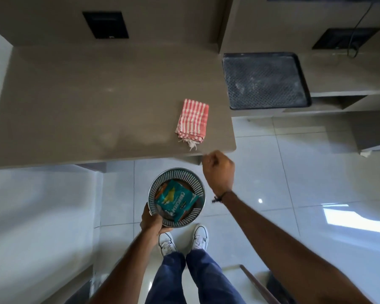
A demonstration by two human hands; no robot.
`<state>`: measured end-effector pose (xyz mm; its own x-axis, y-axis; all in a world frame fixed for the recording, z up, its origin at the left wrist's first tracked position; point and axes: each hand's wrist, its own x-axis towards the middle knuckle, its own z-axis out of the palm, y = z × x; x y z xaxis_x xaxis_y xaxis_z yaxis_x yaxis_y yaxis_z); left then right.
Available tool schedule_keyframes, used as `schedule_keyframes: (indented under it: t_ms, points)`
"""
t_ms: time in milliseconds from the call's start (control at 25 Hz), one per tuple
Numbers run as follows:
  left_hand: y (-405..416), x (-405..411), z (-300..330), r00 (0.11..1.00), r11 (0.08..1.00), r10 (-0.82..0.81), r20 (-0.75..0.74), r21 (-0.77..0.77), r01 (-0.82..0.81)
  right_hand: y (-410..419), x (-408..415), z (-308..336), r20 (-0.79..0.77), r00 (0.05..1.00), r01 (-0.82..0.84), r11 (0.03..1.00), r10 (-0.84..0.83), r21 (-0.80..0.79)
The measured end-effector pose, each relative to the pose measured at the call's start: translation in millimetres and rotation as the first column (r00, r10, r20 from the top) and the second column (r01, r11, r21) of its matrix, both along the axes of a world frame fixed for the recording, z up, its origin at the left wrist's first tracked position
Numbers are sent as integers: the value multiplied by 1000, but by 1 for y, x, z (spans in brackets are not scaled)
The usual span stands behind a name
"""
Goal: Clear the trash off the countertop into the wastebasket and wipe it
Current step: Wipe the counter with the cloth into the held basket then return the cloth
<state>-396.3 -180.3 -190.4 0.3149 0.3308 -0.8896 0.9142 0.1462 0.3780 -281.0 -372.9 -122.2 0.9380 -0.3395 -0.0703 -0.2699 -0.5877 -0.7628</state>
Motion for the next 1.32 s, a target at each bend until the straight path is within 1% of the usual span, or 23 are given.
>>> schedule_keyframes:
  t_ms: [80, 120, 200, 240, 360, 440, 560, 680, 800, 920, 1000, 1080, 1160, 1240, 1280, 1320]
  points:
    - [-1, 1, -26, 1000, 1000, -7, -17, -9, 7, -6, -42, -47, -161, 987, 23, 999, -26, -23]
    - [-1, 1, -43, 1000, 1000, -7, -17, -18, 6, -8, -56, -69, -258, 965, 36, 999, -41, -24]
    - [-3, 4, -80, 1000, 999, -18, -18, -39, 18, -12, -68, -117, -443, 895, 52, 998, -55, -20]
    - [-5, 7, -104, 999, 999, -30, -21, -45, 29, -14, -69, -144, -491, 869, 63, 998, -67, -24]
    - [-11, 15, -177, 999, 998, -46, -29, -55, 44, -15, -66, -216, -553, 823, 161, 987, -132, 4]
    - [-13, 20, -232, 998, 997, -59, -30, -51, 57, -15, -63, -269, -583, 796, 197, 980, -164, -6]
    - [-10, 27, -308, 996, 996, -87, -24, -17, 87, -15, -62, -346, -620, 768, 172, 984, -158, -37]
    - [-6, 25, -354, 989, 989, -147, -1, 13, 147, -13, -67, -392, -642, 751, 174, 984, -155, -33]
    - [-1, 20, -381, 987, 987, -161, 30, 4, 161, -9, -75, -417, -650, 740, 202, 979, -173, -31]
    - [4, 18, -386, 985, 985, -170, 27, -13, 170, -7, -81, -423, -669, 729, 214, 977, -144, 22]
    - [6, 19, -381, 986, 983, -169, 6, -75, 169, -7, -84, -420, -719, 691, 183, 981, -78, 69]
    - [4, 24, -373, 979, 972, -205, 19, -111, 206, -9, -85, -415, -767, 641, 201, 969, -20, 143]
    - [0, 26, -368, 966, 959, -260, 12, -111, 259, -8, -86, -410, -805, 591, 214, 951, 56, 223]
    - [-4, 24, -351, 943, 938, -332, -16, -106, 329, -6, -84, -400, -833, 544, 129, 971, 100, 201]
    - [-4, 21, -336, 907, 906, -420, -12, -57, 419, -3, -85, -386, -830, 550, 130, 973, 87, 188]
    - [-4, 20, -317, 848, 848, -529, 1, 26, 529, 2, -85, -367, -819, 571, 174, 967, 53, 184]
